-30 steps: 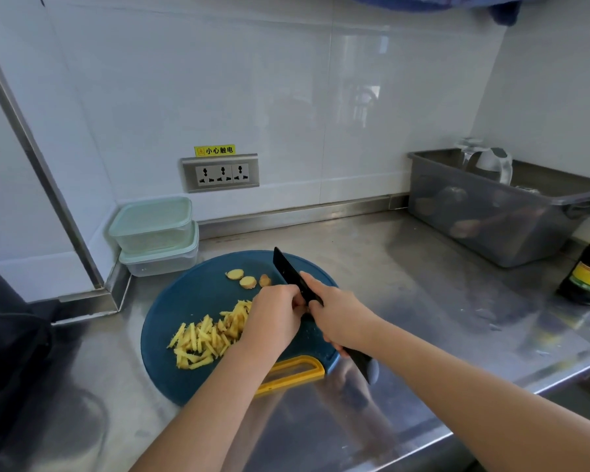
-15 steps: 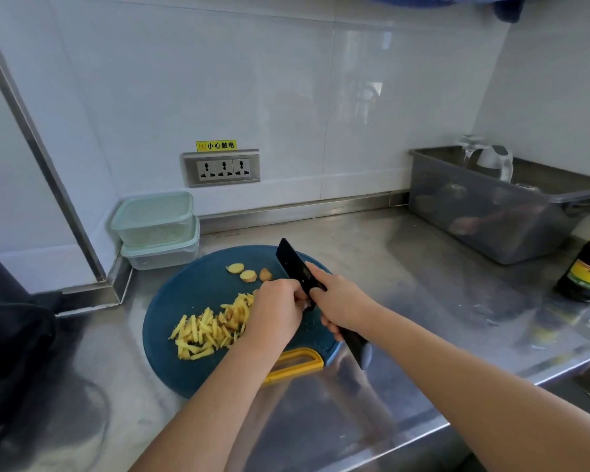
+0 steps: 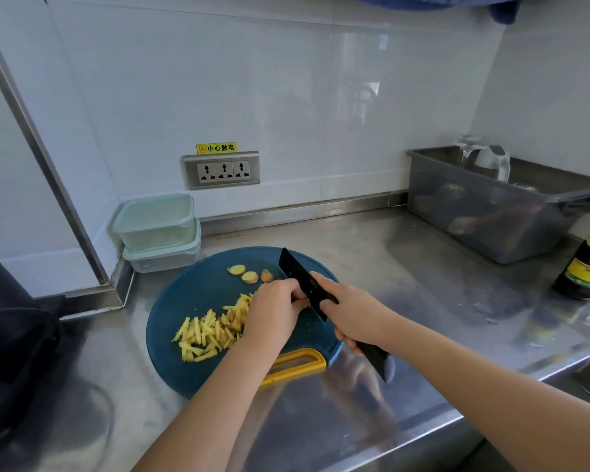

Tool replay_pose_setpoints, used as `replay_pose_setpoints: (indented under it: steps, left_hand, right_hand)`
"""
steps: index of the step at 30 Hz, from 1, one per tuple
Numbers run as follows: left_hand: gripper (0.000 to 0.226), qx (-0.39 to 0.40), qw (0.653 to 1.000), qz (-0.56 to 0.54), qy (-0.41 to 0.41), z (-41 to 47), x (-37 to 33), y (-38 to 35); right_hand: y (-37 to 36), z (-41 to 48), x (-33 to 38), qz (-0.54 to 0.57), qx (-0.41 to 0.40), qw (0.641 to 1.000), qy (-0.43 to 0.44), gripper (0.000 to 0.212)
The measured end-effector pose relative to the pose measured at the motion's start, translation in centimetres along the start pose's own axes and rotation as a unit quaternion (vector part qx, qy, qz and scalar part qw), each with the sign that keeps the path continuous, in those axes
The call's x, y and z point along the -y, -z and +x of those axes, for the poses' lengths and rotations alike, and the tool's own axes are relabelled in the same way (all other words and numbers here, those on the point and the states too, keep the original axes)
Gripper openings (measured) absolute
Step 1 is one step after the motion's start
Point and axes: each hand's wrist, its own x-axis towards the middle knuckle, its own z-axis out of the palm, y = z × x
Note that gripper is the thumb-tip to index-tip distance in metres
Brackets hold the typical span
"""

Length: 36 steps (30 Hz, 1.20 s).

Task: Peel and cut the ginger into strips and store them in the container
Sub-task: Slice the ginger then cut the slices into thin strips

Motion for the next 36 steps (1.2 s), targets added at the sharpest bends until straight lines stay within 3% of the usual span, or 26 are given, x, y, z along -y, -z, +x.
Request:
replay_pose_setpoints:
  steps: [9,15,36]
  left_hand:
    - [0.010,0.015,1.000,0.017,0.004,0.3,0.0,0.3]
    - [0.014,-0.014,0.999,0.049,0.004,0.2,0.2,0.3]
    - [0.015,0.006,0.999,0.032,0.005,0.3,0.0,0.3]
  right_hand:
    - [0.9,-0.9,-1.0,0.046,-0.028,0.999,0.010,0.056]
    - [1.9,-0.1,0.2,0.050,0.003,0.999,0.017,0.055]
    - [1.7,0.2,0.7,0.042,0.037,0.998,-0.010,0.056]
